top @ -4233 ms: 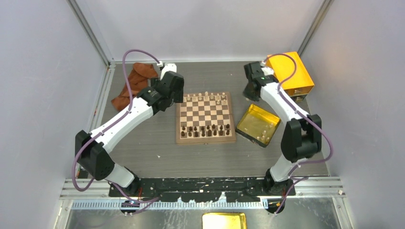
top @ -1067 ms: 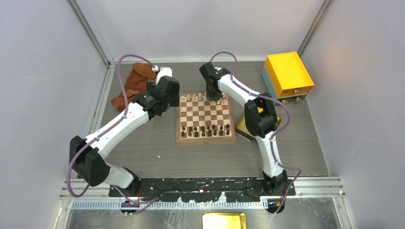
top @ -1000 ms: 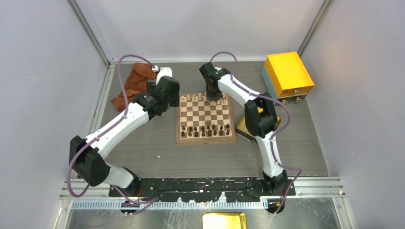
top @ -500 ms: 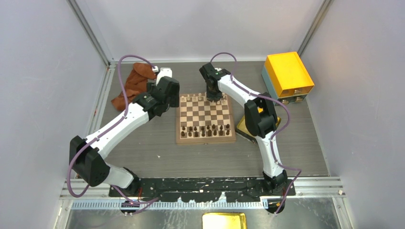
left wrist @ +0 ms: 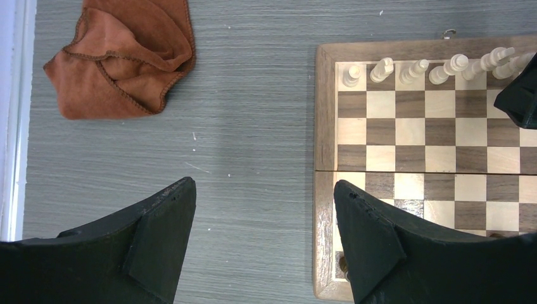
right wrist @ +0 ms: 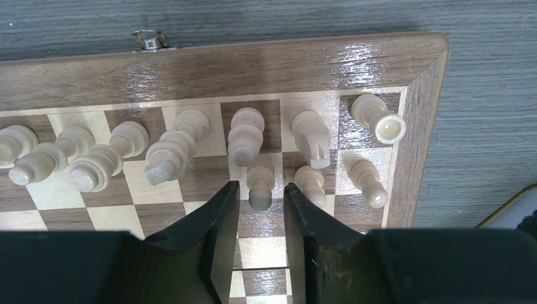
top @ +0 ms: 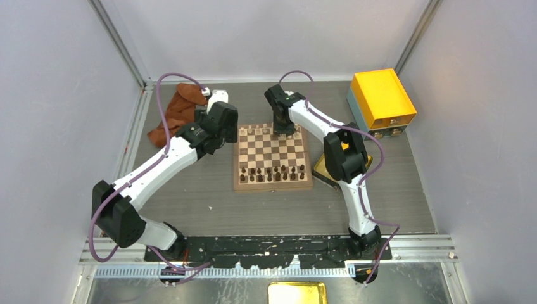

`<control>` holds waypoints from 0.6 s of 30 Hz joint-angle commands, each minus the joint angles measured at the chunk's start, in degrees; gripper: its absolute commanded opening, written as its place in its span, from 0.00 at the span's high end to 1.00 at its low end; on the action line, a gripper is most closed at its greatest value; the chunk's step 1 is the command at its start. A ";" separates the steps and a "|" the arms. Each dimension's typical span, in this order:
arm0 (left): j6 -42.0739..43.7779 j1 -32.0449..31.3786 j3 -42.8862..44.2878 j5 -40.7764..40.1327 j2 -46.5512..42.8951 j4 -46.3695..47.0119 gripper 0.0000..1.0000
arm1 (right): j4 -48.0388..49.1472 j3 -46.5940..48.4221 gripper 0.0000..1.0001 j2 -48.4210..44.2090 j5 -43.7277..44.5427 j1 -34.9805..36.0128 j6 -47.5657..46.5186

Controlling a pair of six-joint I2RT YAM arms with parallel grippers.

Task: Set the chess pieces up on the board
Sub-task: Place the chess piece on the chessboard.

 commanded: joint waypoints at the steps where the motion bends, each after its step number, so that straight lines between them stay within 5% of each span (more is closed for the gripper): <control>1: -0.61 0.39 0.48 -0.52 -2.09 2.27 0.20 | 1.67 -0.08 0.62 -2.84 0.48 -0.02 -0.70; 18: -0.94 0.40 0.86 0.00 -2.06 2.18 0.20 | 1.62 0.22 0.63 -6.60 1.58 -0.09 -1.27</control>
